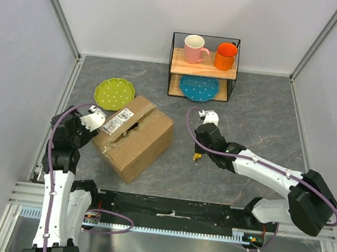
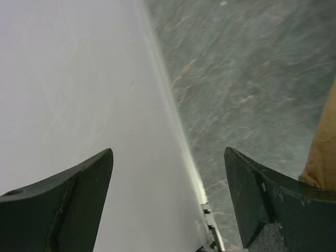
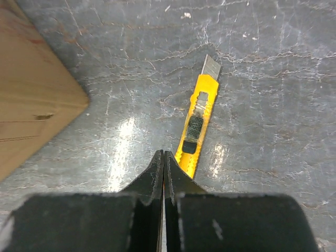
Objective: Unpack the express box
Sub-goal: Adjust the express box at the center of the board, then pick up the knife from the center of the board.
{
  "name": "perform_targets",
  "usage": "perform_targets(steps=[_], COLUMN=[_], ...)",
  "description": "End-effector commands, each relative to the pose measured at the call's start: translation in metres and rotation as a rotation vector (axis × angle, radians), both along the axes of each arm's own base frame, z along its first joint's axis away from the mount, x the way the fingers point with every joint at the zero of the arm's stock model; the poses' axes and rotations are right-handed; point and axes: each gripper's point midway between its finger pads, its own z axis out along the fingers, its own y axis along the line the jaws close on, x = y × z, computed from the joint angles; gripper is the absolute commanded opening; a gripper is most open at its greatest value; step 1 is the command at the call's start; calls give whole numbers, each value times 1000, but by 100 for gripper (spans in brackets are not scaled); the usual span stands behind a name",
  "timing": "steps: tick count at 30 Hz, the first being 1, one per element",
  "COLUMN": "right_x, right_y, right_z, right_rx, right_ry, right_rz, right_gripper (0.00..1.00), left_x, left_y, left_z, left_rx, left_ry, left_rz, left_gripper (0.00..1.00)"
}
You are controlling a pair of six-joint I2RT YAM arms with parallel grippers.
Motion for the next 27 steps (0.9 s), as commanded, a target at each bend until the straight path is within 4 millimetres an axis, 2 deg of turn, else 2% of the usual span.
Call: perform_targets(steps=[1, 2, 5, 8, 9, 12, 16, 22, 25, 27], right_x=[-1, -2, 1, 2, 2, 2, 6, 20, 17, 15], right_y=[-5, -10, -20, -25, -25, -26, -25, -17, -17, -16], right_z=[22, 21, 7, -12, -17, -33, -46, -56, -63, -68], right_rx=[38, 24, -4, -41, -47, -67, -64, -63, -64, -56], right_ry=[-42, -42, -24, 2, 13, 37, 34, 16, 39, 43], right_rz=[-21, -35, -79, -105, -106, -112, -136, -160, -155, -150], right_gripper=[0, 0, 9, 35, 46, 57, 64, 65, 61, 52], left_x=[-9, -15, -30, -44, -55, -76, -91, -89, -86, -85], left_y=[-58, -73, -102, -117, -119, -124, -129, -139, -144, -146], left_z=[-35, -38, -45, -49, -55, -64, -62, -37, -24, -21], left_rx=[-291, -350, -442, -479, -477, -463, -447, -502, -534, -553], left_ry=[150, 188, 260, 306, 352, 424, 439, 416, 414, 422], left_rz=[-184, -242, -365, -442, -460, -508, -556, -575, -591, -596], left_gripper=[91, 90, 89, 87, 87, 85, 85, 85, 83, 82])
